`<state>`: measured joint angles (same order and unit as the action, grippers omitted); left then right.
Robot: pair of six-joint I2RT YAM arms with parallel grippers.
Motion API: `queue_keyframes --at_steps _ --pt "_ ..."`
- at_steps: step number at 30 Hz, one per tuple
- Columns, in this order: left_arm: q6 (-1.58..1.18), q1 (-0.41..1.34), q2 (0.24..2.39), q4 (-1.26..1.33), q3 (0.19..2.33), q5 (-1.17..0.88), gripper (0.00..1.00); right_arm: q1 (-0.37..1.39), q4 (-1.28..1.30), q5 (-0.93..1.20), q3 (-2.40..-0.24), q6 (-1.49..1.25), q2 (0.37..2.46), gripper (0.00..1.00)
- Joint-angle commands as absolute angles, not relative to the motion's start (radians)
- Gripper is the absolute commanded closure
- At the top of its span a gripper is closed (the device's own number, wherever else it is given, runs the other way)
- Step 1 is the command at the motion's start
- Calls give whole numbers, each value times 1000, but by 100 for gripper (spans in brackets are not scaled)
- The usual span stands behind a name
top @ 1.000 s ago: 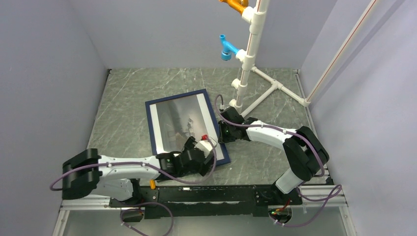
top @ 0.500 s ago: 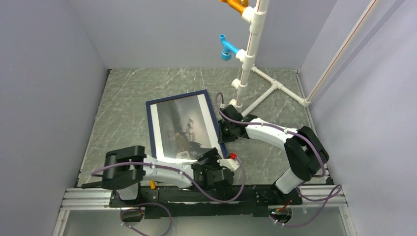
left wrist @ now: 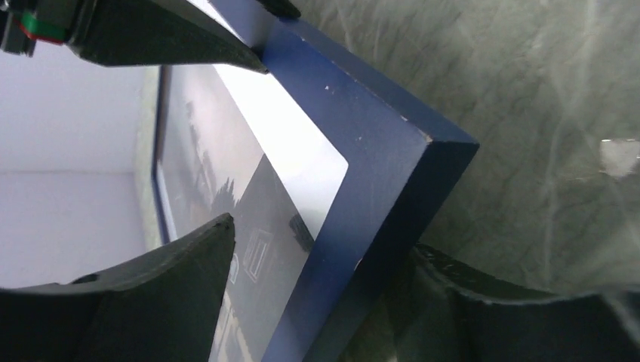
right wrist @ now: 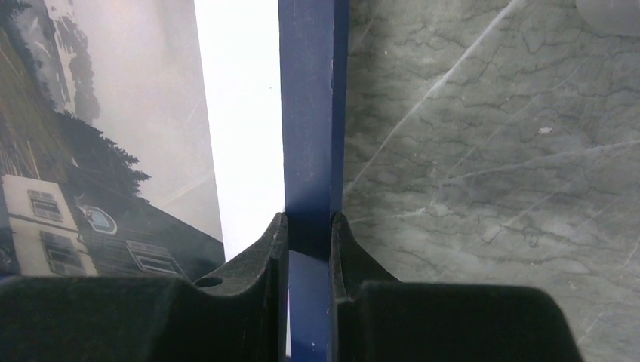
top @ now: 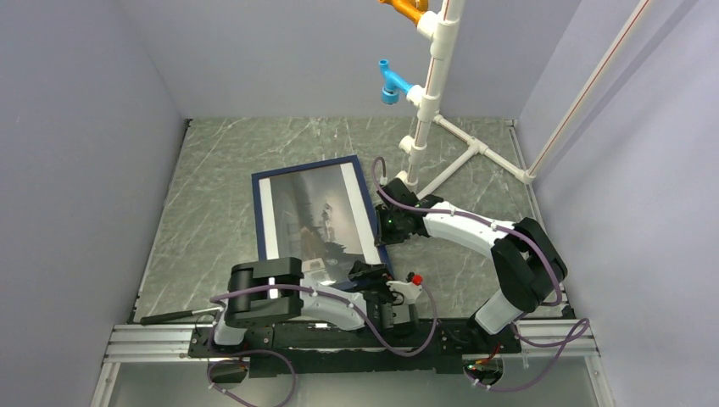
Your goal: Take the photo out of the frame
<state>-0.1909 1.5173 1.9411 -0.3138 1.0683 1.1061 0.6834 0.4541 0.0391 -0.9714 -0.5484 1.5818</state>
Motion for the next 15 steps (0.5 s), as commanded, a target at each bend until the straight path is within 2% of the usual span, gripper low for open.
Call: queue_keyframes --at_steps 1,7,8,9,10,11,12,13,15 --pt "-250 1517 1974 -447 1118 1262 33 680 433 61 -1027 -616 1547 100" --pt "-490 1518 2005 -727 1199 1366 55 690 436 67 -1041 -590 1539 100" --pt "-568 1518 2014 -822 1221 1387 64 691 437 69 -1044 -585 1538 100" --pt "-691 1519 2031 -955 1253 1411 88 692 436 70 -1047 -580 1537 100" --pt "-977 1520 2069 -1150 1315 1443 98 692 437 72 -1050 -577 1535 100" --pt "-1260 1519 2116 -1427 1368 1468 97 693 439 72 -1053 -573 1530 100" --pt "-1293 1519 2142 -1558 1393 1487 97 692 443 75 -1059 -563 1525 100" --pt "-1292 1523 2149 -1576 1396 1500 97 694 448 72 -1064 -556 1518 94" --pt "-1332 1528 2119 -1577 1376 1503 100 696 468 57 -1087 -540 1501 72"
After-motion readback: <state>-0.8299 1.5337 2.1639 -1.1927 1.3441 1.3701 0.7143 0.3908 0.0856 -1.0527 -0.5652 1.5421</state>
